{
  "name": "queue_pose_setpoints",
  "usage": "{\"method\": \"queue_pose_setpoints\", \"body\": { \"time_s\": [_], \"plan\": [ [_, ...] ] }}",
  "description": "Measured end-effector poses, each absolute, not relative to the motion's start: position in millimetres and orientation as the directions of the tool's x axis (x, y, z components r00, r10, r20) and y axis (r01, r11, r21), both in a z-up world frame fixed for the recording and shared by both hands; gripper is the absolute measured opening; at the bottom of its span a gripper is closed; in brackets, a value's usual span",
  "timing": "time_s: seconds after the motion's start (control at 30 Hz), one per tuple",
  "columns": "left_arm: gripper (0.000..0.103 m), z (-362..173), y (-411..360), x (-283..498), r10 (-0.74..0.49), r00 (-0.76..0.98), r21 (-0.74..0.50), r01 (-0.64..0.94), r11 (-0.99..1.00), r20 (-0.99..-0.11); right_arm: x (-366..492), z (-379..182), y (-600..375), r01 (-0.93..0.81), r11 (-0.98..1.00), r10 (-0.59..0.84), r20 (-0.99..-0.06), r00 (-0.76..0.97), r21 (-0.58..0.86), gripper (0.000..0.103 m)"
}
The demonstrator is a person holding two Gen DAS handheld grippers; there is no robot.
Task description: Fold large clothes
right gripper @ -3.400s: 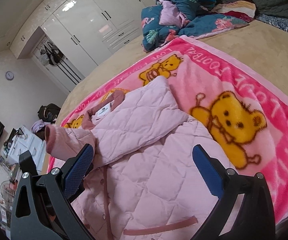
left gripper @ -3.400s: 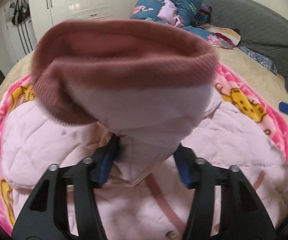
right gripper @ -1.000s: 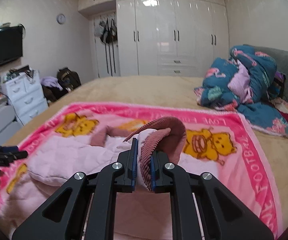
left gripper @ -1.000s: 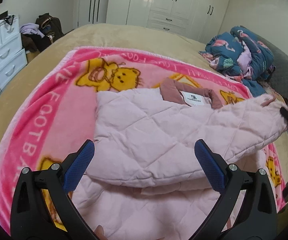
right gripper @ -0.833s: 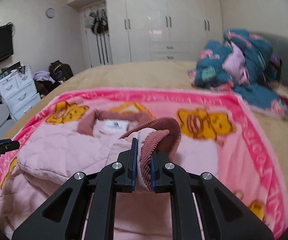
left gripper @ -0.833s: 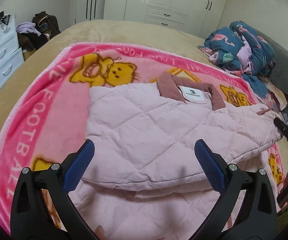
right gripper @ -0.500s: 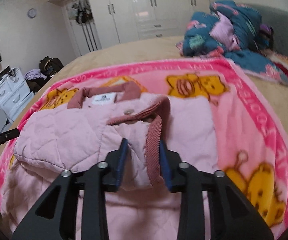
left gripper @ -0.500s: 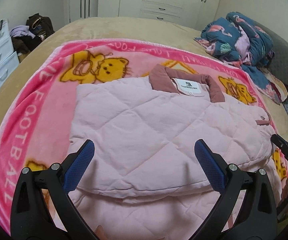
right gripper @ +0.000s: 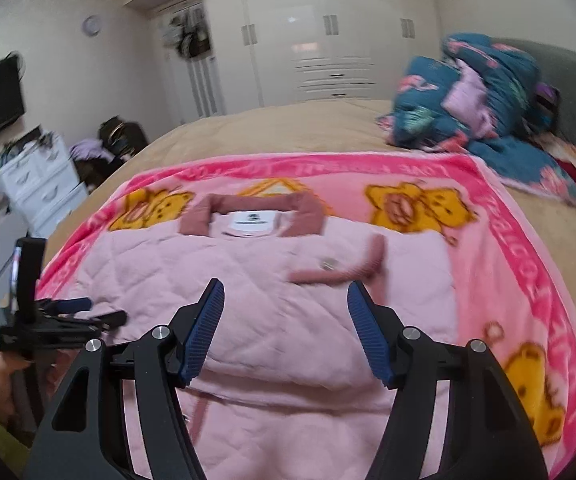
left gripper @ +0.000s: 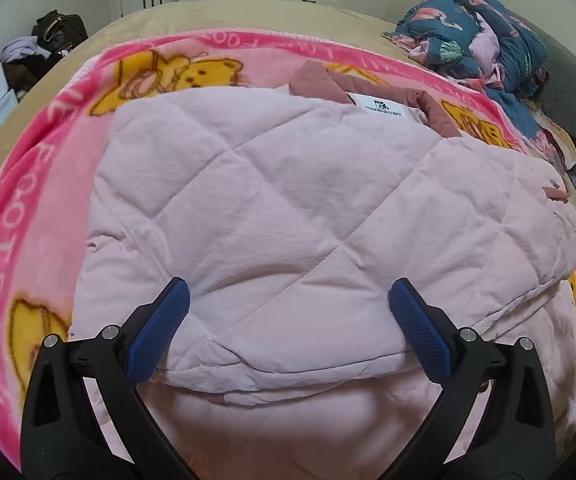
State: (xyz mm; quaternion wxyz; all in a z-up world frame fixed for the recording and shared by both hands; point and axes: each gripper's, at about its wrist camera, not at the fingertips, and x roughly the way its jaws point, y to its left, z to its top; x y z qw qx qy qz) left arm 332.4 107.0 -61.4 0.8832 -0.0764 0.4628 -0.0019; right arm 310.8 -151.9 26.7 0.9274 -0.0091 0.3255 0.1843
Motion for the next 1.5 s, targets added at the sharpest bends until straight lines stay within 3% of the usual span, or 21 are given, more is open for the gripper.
{"method": "queue_pose_setpoints", "body": {
  "time_s": [0.13,0.23,0.3,0.6,0.73,0.83,0.9,1.5],
  "plan": [
    [0.095,-62,106,330,-0.071,0.579,-0.137,-0.070,0.988,-0.812,337,9,-118,-0.382,0.922,0.313,-0.693,0.649,0.060,0.064],
    [0.095,-62,106,330,-0.079,0.579,-0.144,-0.068,0.987,-0.811,363,-31,-102,-0.352,0.935,0.230,-0.809,0.542,0.030,0.065],
    [0.095,-62,106,330,-0.079,0.579,-0.143,-0.065,0.988,-0.812,373,-57,-104,-0.321,0.945,0.231,-0.834,0.500,0.070,0.066],
    [0.095,-51,107,322,-0.099,0.592,-0.169,-0.064,0.984,-0.800,347,-42,-126,-0.299,0.938,0.316,-0.780,0.539,0.174,0.068],
    [0.095,-39,108,312,-0.111,0.608,-0.201,-0.082,0.976,-0.786,325,-24,-140,-0.296,0.930,0.354,-0.747,0.563,0.217,0.084],
    [0.095,-28,104,304,-0.126,0.618,-0.218,-0.077,0.973,-0.776,311,-10,-147,-0.300,0.926,0.369,-0.727,0.579,0.231,0.085],
    [0.095,-19,100,299,-0.119,0.626,-0.207,-0.069,0.976,-0.770,302,-3,-150,-0.295,0.929,0.359,-0.726,0.586,0.221,0.095],
    [0.095,40,86,247,-0.122,0.694,-0.205,-0.038,0.978,-0.709,241,50,-166,-0.305,0.928,0.366,-0.668,0.648,0.213,0.095]
  ]
}}
